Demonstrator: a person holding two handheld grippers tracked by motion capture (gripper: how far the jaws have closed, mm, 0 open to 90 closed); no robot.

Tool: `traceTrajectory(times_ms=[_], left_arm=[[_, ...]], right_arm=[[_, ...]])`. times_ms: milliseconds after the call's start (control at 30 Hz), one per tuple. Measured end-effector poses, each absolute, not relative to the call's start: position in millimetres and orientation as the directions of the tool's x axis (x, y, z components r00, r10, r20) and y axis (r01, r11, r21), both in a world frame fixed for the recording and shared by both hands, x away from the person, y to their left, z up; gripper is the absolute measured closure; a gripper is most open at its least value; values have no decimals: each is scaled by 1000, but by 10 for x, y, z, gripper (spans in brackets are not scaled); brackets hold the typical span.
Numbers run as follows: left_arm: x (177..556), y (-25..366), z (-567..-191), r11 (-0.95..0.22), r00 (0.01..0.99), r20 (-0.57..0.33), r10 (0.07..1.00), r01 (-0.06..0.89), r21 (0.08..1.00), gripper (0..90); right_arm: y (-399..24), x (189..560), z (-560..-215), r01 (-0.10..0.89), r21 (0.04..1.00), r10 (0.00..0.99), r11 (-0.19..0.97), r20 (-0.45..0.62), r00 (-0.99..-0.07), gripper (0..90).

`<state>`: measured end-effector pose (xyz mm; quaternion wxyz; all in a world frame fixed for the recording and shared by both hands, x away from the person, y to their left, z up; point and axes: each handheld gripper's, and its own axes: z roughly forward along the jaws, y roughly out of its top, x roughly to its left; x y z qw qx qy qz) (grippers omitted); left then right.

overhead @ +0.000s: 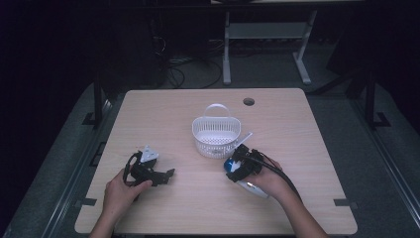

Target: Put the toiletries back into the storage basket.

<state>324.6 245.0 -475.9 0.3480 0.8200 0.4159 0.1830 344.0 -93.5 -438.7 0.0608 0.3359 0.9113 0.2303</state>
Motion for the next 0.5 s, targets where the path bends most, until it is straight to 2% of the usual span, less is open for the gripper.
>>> traceTrajectory(times_ms=[500], left_arm=[[3246,2450,-4759,-412,588,10,809,554,723,129]], right_arm=[[-893,3454,-4498,586,377,628,717,16,-778,256]])
